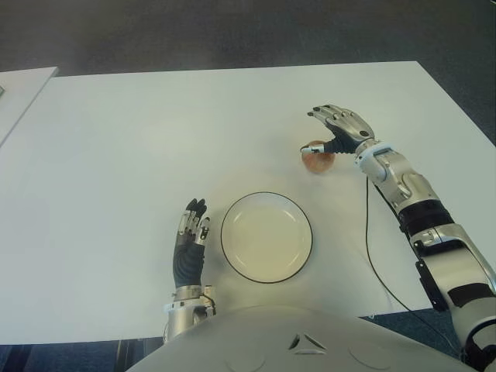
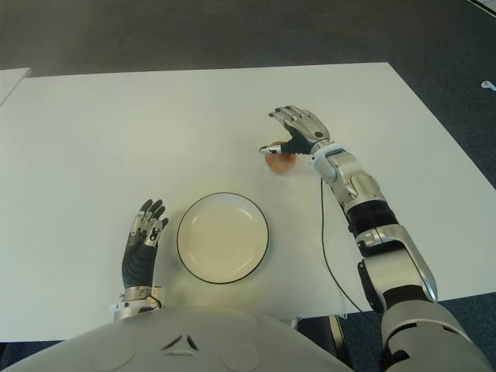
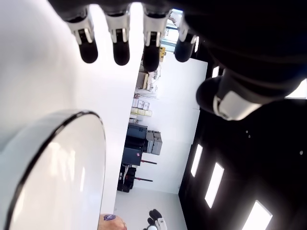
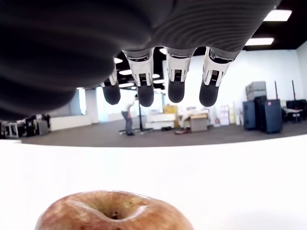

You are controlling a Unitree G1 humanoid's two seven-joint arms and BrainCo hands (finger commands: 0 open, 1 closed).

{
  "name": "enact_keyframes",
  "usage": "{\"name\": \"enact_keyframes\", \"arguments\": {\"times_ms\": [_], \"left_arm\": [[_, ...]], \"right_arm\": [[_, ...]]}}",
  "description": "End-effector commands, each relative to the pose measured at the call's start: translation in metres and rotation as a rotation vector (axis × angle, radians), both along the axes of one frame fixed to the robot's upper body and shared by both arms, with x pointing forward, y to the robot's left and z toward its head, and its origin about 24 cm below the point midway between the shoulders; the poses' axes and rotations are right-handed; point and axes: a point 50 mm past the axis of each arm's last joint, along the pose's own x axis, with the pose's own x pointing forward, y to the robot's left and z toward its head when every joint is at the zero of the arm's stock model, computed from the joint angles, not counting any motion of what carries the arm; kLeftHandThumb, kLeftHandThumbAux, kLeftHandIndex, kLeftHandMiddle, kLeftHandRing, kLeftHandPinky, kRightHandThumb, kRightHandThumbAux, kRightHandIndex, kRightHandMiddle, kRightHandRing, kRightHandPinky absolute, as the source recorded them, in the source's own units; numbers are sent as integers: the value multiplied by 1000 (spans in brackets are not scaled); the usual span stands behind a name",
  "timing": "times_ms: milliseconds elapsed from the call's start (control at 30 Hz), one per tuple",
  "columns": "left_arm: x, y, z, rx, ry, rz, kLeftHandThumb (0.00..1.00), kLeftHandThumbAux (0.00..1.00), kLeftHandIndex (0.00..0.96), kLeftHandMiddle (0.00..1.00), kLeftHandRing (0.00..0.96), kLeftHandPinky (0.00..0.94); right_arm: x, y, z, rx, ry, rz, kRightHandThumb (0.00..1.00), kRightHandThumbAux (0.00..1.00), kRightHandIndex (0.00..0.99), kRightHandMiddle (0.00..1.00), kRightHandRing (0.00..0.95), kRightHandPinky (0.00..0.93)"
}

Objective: Put the apples into the plate.

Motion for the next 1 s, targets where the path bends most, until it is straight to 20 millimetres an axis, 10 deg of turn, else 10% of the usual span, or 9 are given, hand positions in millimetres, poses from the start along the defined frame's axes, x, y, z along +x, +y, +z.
{"name": "enact_keyframes", "arguments": {"times_ms": [33, 1000], "left_arm": [[11, -28, 12, -148, -36, 11, 201, 487, 112, 136, 104, 98], [12, -26, 4, -77, -29, -19, 153, 514, 97, 103, 79, 74]], "right_arm": [[7, 8, -3, 42, 42, 3, 231, 196, 0, 0, 0, 0], [0, 8, -53, 32, 131, -48, 190, 249, 0, 0, 0, 0]]}}
